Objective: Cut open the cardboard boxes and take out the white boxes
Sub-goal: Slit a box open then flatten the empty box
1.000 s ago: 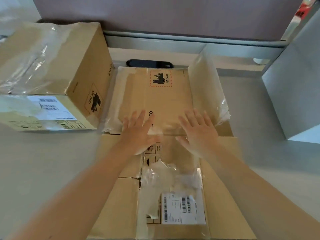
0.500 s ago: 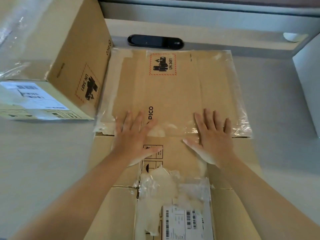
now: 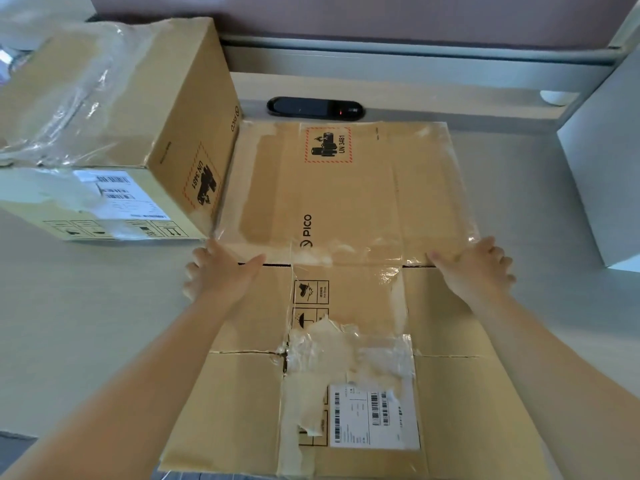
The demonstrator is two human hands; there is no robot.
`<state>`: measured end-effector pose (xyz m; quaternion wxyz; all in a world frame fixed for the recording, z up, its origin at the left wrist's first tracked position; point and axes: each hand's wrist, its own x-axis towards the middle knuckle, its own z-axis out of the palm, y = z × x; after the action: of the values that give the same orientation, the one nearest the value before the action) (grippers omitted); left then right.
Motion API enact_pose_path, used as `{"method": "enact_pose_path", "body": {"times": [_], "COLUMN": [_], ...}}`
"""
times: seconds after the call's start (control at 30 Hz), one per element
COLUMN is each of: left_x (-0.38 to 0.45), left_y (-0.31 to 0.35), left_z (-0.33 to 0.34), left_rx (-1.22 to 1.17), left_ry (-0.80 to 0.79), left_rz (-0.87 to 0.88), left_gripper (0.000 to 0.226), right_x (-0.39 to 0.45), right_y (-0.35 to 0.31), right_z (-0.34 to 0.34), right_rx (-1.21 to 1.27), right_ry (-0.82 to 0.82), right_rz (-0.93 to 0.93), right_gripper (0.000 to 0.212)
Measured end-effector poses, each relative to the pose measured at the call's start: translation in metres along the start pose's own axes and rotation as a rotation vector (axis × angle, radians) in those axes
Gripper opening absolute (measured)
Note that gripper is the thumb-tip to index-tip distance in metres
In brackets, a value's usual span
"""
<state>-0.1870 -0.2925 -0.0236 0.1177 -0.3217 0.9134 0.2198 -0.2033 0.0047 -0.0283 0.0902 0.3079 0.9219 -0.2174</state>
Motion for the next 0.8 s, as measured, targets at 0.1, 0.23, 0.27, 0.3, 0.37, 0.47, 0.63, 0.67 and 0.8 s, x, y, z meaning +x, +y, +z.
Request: {"method": "enact_pose_path", "body": {"times": [0.1,0.23,0.27,0.3,0.37,0.47,0.63,0.67,0.8], "left_x": [0.006,0.012,0.012,0.011,0.011,0.009,0.002,0.001,0.002], "left_y": [0.003,-0.002,-0.002,-0.002,0.0,0.006,0.018,0.019,0.015], "left_z": [-0.004,-0.01,-0.011,-0.013,-0.016,-0.025,-0.038,-0.038,-0.036], "left_rx": [-0.06,-0.092,-0.091,-0.096,-0.161,-0.287,-0.32,-0.33,-0.32], "left_ry": [0.007,0.006,0.014,0.027,0.043,0.026,0.026,0.02,0.033], "left_rz": [-0.074,-0.116,-0.109,-0.1,-0.08,-0.011,0.083,0.08,0.081], "left_gripper": [0.086,0.079,0.078,0.078,0.076,0.059,0.051,0.05,0.046], "right_x": [0.006,0.011,0.01,0.011,0.012,0.016,0.014,0.014,0.013], "right_y": [0.0,0.002,0.002,0.002,0.0,-0.007,-0.002,0.001,0.009], "right_z": [-0.003,-0.009,-0.011,-0.012,-0.016,-0.022,-0.03,-0.029,-0.017], "right_rx": [0.045,0.051,0.026,0.006,-0.008,0.03,0.17,0.229,0.304], "right_ry": [0.018,-0.005,-0.002,0.009,0.013,-0.037,-0.095,-0.088,-0.042], "right_rz": [0.04,0.121,0.117,0.11,0.1,0.065,0.016,0.03,0.135], "right_gripper": [0.084,0.084,0.085,0.087,0.09,0.09,0.07,0.071,0.079]}}
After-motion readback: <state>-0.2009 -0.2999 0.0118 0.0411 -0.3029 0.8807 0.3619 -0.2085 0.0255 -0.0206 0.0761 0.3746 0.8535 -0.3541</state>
